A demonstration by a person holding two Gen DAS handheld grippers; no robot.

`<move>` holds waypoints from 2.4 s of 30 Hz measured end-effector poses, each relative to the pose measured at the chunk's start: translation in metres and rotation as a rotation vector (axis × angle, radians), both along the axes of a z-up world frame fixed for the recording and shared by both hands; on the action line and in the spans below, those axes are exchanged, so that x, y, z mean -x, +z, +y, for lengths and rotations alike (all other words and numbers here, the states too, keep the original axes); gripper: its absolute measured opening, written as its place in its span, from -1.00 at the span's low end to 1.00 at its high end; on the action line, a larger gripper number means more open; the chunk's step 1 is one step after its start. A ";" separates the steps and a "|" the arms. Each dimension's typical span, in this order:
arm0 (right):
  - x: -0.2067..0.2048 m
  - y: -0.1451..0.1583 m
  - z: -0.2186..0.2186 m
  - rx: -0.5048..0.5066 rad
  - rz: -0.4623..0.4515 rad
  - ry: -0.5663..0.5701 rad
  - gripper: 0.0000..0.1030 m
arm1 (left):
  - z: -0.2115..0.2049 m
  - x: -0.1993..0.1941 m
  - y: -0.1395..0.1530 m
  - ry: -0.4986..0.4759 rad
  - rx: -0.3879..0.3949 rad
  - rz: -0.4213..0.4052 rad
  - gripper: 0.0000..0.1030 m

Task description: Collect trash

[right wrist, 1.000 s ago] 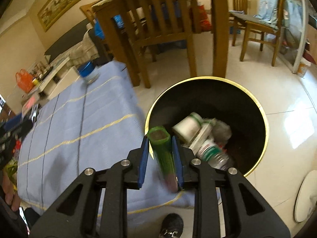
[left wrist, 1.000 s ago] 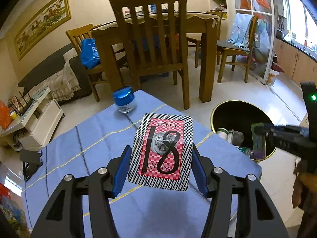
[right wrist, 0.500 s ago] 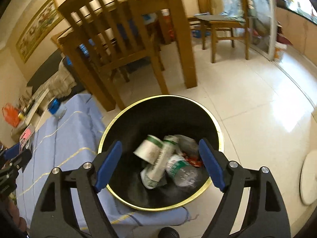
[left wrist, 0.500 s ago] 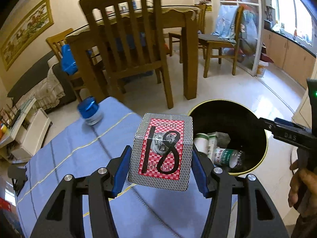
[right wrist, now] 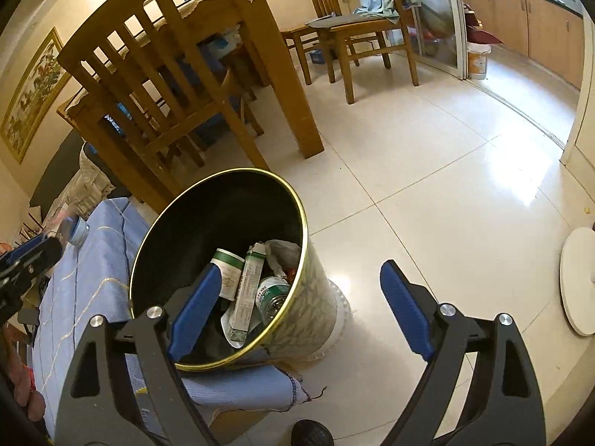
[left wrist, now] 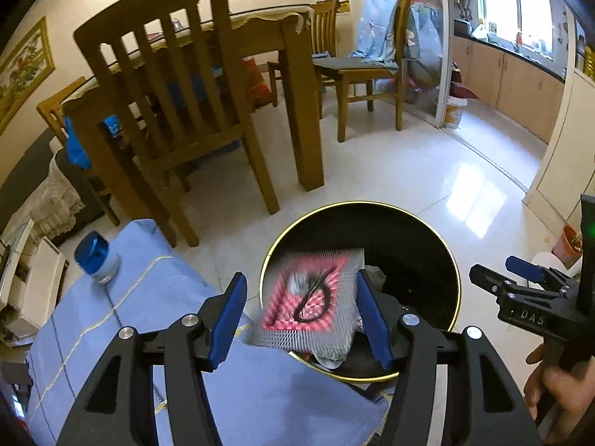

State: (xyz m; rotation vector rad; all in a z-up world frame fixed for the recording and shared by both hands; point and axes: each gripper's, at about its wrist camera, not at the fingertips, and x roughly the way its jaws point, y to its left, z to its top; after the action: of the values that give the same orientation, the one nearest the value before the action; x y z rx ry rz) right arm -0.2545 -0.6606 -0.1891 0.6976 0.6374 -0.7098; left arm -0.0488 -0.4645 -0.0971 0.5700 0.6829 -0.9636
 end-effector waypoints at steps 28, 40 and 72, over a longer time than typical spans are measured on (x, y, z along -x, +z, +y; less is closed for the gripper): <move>-0.154 0.068 0.187 0.128 0.041 0.439 0.89 | 0.277 -0.084 0.049 0.609 -0.018 -0.114 0.87; -0.225 0.171 0.392 0.413 0.017 0.682 0.89 | 0.451 -0.075 0.107 0.861 0.027 -0.123 0.87; -0.199 0.164 0.420 0.366 -0.049 0.709 0.89 | 0.459 -0.055 0.087 0.862 0.150 -0.074 0.87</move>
State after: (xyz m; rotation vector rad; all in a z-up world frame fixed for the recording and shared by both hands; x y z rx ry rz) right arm -0.0559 -0.2402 -0.0254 0.1205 0.6329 -0.1374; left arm 0.0059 -0.0057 -0.0101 0.1342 0.6894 -0.1803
